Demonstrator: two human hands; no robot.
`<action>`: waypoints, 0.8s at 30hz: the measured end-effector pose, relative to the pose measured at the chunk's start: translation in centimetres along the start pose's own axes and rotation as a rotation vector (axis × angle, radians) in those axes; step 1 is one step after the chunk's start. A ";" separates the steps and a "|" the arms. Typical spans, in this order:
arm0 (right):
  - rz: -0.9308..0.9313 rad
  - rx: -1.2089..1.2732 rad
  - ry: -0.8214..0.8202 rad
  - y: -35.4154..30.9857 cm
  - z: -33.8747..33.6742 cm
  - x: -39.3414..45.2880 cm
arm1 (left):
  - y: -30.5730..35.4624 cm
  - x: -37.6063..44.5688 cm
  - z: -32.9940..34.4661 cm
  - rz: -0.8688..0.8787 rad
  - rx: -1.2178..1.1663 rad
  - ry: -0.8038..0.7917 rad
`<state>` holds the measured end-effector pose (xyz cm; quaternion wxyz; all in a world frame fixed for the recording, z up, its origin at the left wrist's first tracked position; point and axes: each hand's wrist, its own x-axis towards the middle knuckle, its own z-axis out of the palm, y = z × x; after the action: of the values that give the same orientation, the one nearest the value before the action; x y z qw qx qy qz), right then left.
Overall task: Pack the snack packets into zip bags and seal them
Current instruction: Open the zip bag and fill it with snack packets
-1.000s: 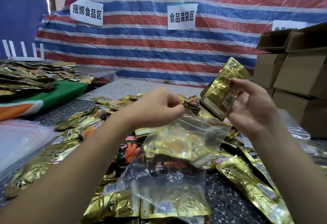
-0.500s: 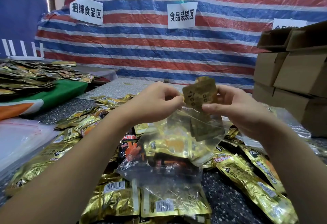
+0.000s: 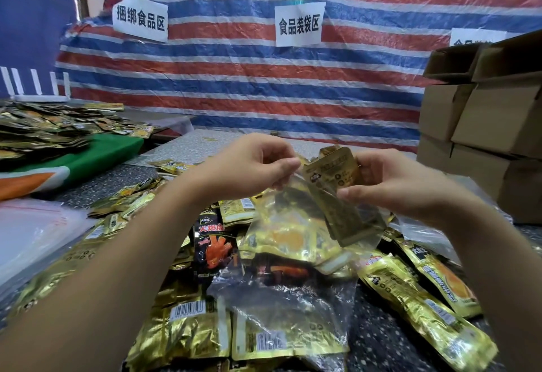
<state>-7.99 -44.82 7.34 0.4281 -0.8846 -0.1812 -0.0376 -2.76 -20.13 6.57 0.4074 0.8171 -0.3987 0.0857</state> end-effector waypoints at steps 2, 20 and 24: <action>0.002 -0.056 -0.023 -0.2 0.1 0.0 | 0.1 0.0 0.2 0.008 0.027 0.013; -0.011 -0.491 -0.132 -1.0 1.6 -0.2 | 1.6 -0.1 1.7 0.096 0.186 0.047; -0.035 -0.491 -0.117 -1.1 1.4 -0.3 | 1.7 -0.1 1.7 0.111 0.142 0.046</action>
<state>-8.80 -43.25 7.20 0.1885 -0.9594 -0.2064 -0.0368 -4.39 -21.90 6.39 0.3523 0.8185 -0.4266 0.1549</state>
